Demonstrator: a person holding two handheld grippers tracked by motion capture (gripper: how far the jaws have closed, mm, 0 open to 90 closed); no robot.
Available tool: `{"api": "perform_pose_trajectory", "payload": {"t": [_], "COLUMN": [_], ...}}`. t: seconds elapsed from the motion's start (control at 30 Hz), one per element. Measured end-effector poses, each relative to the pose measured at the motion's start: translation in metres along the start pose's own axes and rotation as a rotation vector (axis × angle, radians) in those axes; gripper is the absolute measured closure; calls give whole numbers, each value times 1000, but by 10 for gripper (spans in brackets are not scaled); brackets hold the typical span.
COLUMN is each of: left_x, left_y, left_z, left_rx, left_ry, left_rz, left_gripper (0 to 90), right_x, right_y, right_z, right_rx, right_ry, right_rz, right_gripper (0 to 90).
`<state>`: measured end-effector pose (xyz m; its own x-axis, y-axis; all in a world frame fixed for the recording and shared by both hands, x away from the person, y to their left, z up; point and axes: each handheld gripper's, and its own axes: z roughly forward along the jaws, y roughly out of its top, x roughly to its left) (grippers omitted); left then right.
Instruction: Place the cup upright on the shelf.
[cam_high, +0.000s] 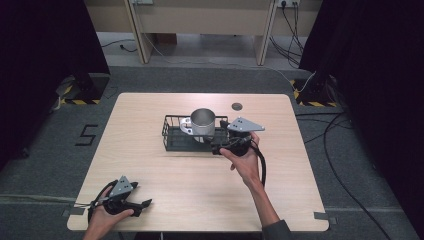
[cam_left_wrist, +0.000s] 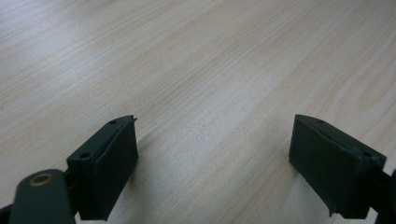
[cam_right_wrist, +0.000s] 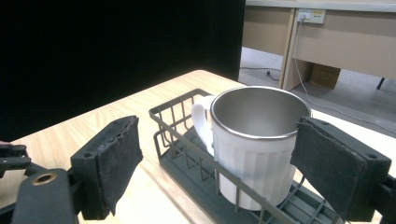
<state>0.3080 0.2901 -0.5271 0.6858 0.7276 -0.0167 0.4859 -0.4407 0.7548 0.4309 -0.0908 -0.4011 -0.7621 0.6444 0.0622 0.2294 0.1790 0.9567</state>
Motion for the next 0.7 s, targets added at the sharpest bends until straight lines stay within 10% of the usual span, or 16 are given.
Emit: {"api": "perform_pose_trajectory", "payload": {"t": [0.7], "left_x": [0], "left_y": [0], "left_z": [0], "left_rx": [1], "left_ry": [0], "left_rz": [0], "left_gripper": [147], "right_x": [14], "right_y": [-20], "right_z": [-26], "right_rx": [9], "right_ry": [17], "right_rz": [-1], "right_gripper": [149]}}
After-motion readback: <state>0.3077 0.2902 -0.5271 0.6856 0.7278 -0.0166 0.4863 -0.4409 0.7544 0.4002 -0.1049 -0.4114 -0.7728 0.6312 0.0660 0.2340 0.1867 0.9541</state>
